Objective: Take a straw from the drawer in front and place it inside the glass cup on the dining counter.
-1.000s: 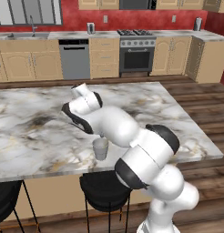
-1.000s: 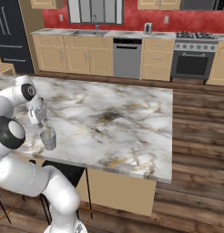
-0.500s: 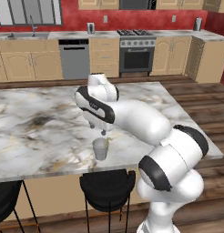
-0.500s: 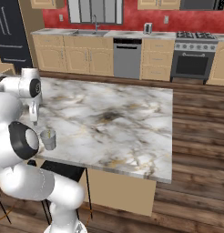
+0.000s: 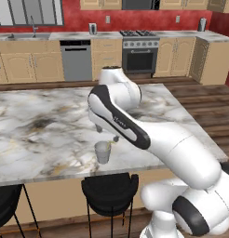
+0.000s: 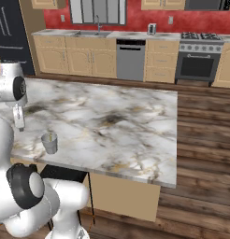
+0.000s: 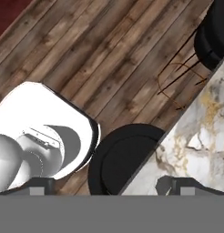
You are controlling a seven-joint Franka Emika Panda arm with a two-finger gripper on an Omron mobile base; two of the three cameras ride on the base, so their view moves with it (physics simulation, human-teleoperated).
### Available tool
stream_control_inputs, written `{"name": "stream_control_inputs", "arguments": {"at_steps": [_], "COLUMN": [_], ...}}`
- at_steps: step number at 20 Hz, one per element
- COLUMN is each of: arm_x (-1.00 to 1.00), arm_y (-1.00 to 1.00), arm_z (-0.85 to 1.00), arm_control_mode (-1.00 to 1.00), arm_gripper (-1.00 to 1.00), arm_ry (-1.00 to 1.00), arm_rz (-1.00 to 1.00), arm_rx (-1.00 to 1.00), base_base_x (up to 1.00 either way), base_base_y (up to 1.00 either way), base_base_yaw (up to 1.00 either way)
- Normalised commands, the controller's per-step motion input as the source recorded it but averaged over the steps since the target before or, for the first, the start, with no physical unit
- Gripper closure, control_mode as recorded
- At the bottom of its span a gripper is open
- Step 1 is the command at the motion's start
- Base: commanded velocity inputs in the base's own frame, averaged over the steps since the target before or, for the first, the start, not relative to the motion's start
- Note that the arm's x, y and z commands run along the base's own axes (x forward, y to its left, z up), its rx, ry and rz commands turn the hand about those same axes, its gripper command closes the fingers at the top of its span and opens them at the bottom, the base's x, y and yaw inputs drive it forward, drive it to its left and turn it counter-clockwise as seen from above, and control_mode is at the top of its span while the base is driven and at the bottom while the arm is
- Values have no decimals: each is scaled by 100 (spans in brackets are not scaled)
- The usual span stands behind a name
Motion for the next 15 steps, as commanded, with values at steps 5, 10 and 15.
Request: {"name": "stream_control_inputs", "arguments": {"at_steps": [5, 10, 15], "arm_x": [-58, -15, -1], "arm_y": [-30, -31, -27], "arm_z": [46, 41, 29], "arm_control_mode": [-100, -100, -100], "arm_gripper": [-100, -100, -100], "arm_ry": [-4, -2, -10], "arm_rz": [15, 19, 21], "arm_rx": [0, -3, -6], "base_base_x": [0, 0, 0], "base_base_y": [0, 0, 0], "base_base_yaw": [0, 0, 0]}}
